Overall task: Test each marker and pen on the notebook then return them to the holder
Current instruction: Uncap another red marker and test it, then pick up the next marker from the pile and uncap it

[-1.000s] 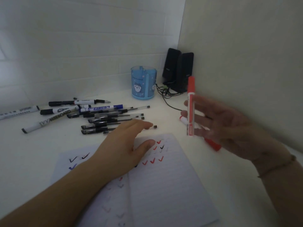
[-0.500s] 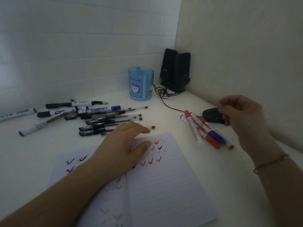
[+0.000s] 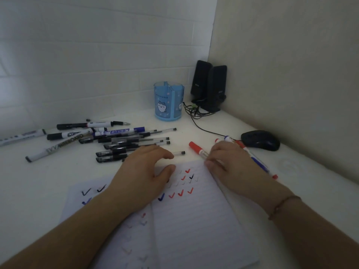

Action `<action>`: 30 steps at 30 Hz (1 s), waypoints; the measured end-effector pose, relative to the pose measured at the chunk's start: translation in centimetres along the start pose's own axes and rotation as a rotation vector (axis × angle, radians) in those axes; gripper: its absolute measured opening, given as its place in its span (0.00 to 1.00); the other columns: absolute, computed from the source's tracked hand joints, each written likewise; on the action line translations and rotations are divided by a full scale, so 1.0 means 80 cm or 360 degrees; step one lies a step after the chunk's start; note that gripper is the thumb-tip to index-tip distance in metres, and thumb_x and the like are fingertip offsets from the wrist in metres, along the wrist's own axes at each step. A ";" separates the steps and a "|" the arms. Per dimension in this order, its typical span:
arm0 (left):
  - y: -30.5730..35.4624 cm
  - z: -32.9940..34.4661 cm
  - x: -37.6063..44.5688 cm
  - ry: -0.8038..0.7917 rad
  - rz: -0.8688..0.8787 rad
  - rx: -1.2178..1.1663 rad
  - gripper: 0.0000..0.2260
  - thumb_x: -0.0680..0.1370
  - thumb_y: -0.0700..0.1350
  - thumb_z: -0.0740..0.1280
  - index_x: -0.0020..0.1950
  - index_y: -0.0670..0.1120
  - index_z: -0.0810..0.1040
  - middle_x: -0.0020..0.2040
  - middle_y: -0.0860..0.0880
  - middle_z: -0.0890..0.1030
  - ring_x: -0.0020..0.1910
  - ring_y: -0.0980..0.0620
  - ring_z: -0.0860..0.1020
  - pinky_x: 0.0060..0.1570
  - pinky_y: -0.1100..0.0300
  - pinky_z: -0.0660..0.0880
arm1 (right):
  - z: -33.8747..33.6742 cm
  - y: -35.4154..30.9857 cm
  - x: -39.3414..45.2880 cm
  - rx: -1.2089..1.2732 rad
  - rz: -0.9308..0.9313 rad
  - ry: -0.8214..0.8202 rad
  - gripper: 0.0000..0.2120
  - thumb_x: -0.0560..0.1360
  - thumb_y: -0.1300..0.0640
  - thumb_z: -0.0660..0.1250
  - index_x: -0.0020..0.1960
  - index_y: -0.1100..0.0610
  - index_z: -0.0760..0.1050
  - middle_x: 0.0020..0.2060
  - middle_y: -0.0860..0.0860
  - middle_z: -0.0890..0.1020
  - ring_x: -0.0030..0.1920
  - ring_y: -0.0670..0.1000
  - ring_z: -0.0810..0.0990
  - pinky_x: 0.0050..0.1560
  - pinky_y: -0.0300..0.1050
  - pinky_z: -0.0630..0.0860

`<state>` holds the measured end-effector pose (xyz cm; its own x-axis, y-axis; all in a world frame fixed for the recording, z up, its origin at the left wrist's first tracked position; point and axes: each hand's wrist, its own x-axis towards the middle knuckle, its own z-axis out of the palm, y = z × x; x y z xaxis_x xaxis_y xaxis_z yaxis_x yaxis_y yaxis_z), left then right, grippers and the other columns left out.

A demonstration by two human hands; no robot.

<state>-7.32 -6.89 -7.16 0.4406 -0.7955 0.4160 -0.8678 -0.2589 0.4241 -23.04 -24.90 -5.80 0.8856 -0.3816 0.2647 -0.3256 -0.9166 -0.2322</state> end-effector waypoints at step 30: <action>-0.035 -0.011 0.012 0.0201 -0.0518 0.0279 0.11 0.78 0.46 0.60 0.58 0.54 0.75 0.61 0.54 0.74 0.62 0.49 0.68 0.62 0.50 0.64 | 0.005 -0.092 0.113 -0.0026 -0.0045 0.0032 0.11 0.77 0.50 0.61 0.58 0.47 0.75 0.50 0.45 0.79 0.48 0.46 0.74 0.51 0.41 0.70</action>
<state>-4.30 -6.45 -7.24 0.7149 -0.5854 0.3825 -0.6991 -0.5853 0.4108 -12.53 -21.56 -2.12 0.8879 -0.3575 0.2895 -0.3059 -0.9289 -0.2089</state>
